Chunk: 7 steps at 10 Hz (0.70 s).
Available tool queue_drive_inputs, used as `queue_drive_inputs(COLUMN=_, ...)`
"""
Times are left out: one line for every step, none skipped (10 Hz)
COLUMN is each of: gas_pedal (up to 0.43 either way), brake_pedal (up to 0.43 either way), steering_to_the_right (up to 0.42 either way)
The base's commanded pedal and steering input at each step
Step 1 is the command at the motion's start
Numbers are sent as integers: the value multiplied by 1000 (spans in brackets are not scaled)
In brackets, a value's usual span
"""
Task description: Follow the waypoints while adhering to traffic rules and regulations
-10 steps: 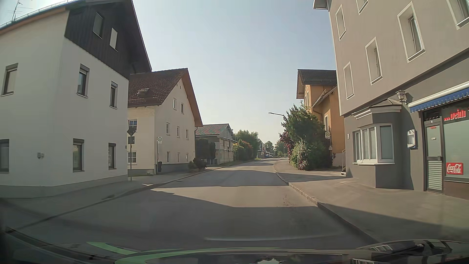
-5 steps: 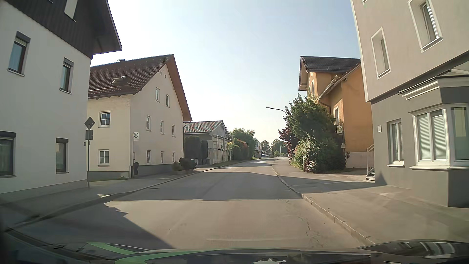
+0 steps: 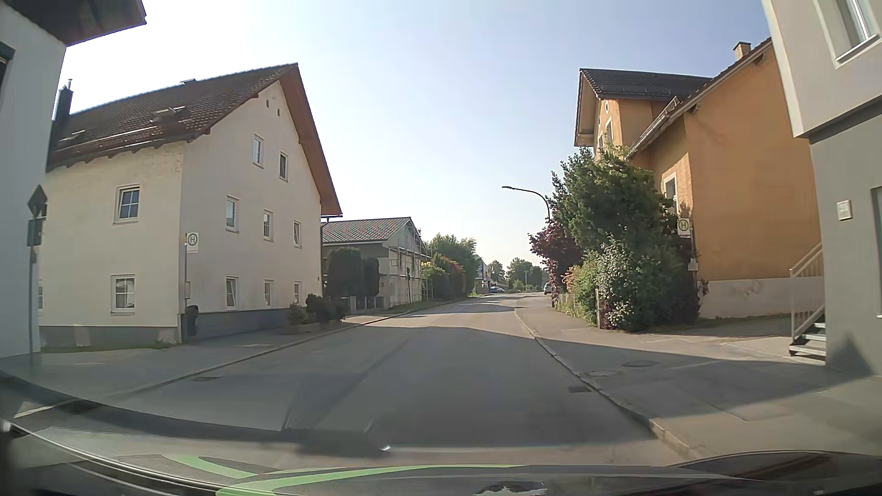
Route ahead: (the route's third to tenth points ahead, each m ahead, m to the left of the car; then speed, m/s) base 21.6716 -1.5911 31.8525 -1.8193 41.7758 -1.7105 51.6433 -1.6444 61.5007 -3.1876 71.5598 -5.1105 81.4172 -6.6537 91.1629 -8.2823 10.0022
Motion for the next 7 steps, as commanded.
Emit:
queue_drive_inputs(gas_pedal=280, brake_pedal=0, steering_to_the_right=7)
queue_drive_inputs(gas_pedal=280, brake_pedal=0, steering_to_the_right=7)
queue_drive_inputs(gas_pedal=280, brake_pedal=0, steering_to_the_right=7)
queue_drive_inputs(gas_pedal=280, brake_pedal=0, steering_to_the_right=7)
queue_drive_inputs(gas_pedal=280, brake_pedal=0, steering_to_the_right=8)
queue_drive_inputs(gas_pedal=280, brake_pedal=0, steering_to_the_right=11)
queue_drive_inputs(gas_pedal=268, brake_pedal=0, steering_to_the_right=13)
